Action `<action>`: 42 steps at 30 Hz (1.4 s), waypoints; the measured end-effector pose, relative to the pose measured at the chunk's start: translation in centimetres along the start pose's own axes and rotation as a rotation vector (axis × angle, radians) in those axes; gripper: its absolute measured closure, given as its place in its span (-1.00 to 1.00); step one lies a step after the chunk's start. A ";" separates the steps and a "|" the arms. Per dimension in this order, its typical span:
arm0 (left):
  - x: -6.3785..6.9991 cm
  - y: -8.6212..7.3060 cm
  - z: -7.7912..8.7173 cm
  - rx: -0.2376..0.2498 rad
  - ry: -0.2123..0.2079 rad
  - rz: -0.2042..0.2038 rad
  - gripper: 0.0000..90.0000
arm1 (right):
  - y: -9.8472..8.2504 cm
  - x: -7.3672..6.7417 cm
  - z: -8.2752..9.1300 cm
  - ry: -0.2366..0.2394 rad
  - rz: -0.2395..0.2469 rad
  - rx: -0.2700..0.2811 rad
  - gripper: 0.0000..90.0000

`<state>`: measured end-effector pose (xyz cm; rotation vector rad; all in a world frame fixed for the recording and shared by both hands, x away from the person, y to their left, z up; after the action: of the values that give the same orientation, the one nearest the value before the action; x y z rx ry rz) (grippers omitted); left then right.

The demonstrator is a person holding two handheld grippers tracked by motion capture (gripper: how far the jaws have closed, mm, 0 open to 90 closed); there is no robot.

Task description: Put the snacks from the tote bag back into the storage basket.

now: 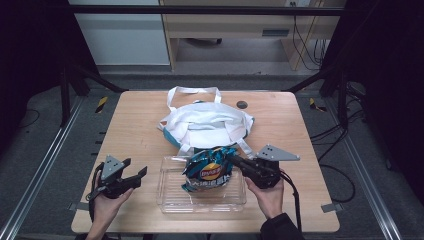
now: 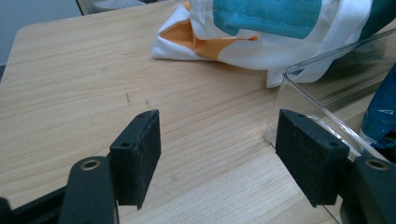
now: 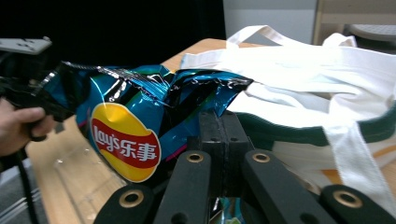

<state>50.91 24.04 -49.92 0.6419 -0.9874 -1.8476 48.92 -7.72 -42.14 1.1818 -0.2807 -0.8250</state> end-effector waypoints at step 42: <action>0.2 0.0 -0.1 -0.006 -0.012 -0.009 -0.26 | -0.7 1.9 -2.3 -0.028 -0.059 0.012 0.43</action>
<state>50.85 23.84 -50.00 0.6333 -0.9883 -1.8633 51.32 -7.57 -44.06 1.1957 -0.2750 -0.8934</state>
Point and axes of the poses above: each handheld gripper's, and its own axes: z roughly backward along the jaws, y roughly out of its top, x roughly to its right, the point moved 10 cm from there along -z, roughly forward along the jaws, and after that the axes turned 4 degrees about -x, right-handed, at the moved point
